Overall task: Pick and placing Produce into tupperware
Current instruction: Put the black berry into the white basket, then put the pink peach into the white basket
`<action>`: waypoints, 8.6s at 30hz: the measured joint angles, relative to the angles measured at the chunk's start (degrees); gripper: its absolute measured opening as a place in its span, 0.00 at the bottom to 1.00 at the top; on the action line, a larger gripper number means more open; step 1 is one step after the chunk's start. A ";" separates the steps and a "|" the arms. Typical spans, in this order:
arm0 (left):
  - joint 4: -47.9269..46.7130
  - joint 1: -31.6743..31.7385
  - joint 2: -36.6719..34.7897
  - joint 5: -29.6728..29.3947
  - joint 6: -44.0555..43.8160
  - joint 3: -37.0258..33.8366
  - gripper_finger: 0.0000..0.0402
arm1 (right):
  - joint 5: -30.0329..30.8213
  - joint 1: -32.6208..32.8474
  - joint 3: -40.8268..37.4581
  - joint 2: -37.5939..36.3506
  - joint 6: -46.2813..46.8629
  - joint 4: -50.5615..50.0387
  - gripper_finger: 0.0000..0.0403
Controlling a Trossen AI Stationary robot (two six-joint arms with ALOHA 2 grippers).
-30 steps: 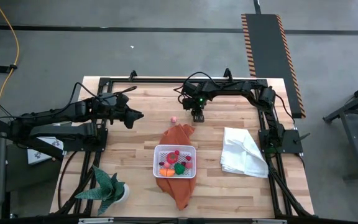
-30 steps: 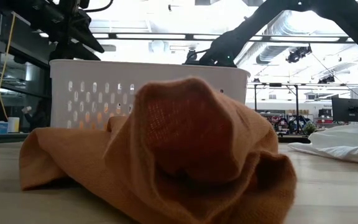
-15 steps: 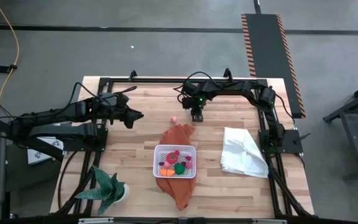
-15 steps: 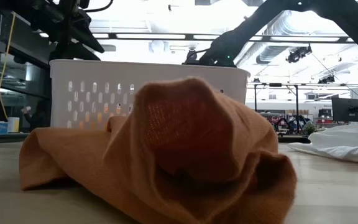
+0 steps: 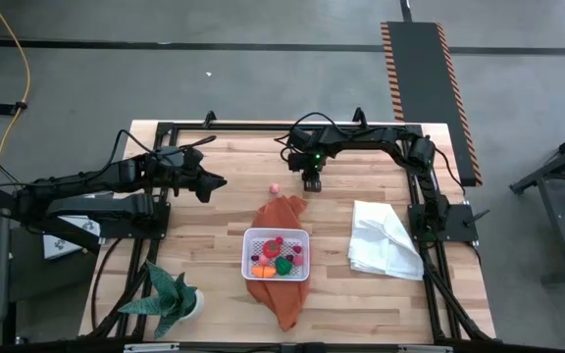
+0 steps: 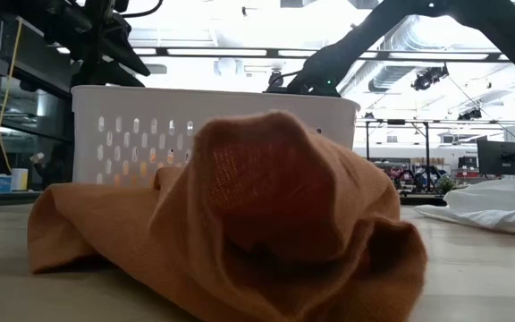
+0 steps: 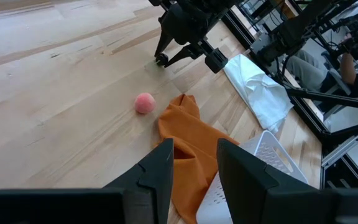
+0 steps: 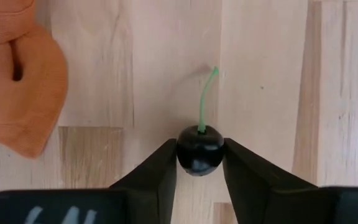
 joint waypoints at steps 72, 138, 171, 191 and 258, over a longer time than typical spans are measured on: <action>0.04 -0.01 0.01 0.00 -0.75 0.00 0.28 | -6.33 1.19 48.07 0.00 7.86 -33.39 0.22; 0.15 -0.02 0.00 8.01 -9.33 0.00 0.28 | -11.22 27.00 -12.55 -38.73 36.62 10.72 0.22; -3.06 -0.02 0.02 12.04 -2.12 -0.02 0.28 | 3.10 39.06 -12.46 -19.45 56.05 20.41 0.22; -3.10 -0.02 0.02 12.05 0.54 -0.02 0.28 | 3.60 38.93 -12.44 -17.90 58.14 22.04 0.42; 13.30 0.01 17.20 2.48 31.45 18.16 0.28 | 28.41 7.63 -12.41 -55.58 32.86 -7.75 0.14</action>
